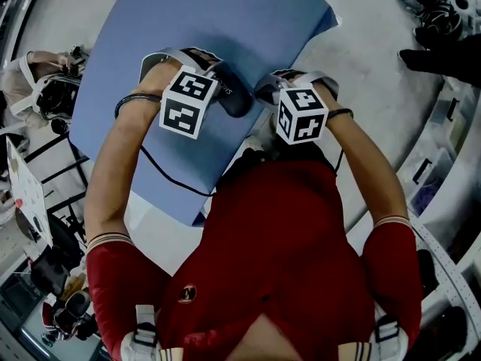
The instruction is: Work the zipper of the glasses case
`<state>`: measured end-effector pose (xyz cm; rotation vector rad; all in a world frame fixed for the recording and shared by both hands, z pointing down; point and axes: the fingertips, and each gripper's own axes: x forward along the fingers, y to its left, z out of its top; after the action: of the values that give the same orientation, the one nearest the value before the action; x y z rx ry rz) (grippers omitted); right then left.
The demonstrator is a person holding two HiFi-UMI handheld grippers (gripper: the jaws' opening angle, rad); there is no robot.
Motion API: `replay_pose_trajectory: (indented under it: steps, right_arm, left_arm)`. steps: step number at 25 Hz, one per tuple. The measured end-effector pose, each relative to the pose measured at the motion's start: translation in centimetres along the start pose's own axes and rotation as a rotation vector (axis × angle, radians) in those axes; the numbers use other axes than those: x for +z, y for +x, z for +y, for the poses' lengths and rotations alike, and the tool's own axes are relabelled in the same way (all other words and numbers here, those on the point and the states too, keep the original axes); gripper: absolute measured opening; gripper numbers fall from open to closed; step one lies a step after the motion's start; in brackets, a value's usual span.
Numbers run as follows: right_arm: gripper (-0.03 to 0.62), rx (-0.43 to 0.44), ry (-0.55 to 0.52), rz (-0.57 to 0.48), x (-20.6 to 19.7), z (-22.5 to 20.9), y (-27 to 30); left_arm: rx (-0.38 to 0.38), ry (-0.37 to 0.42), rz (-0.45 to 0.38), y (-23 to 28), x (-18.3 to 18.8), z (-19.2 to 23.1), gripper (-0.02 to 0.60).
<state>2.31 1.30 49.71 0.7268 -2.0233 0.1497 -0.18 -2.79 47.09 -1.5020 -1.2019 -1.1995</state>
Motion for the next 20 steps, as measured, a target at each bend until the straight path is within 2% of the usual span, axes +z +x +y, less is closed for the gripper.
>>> replay_pose_trajectory:
  steps: [20]
  right_arm:
    - [0.002,-0.243,0.559,-0.015,1.6,4.6,-0.4]
  left_arm:
    - [0.053,-0.009,-0.09,0.1,0.1,-0.3,0.19]
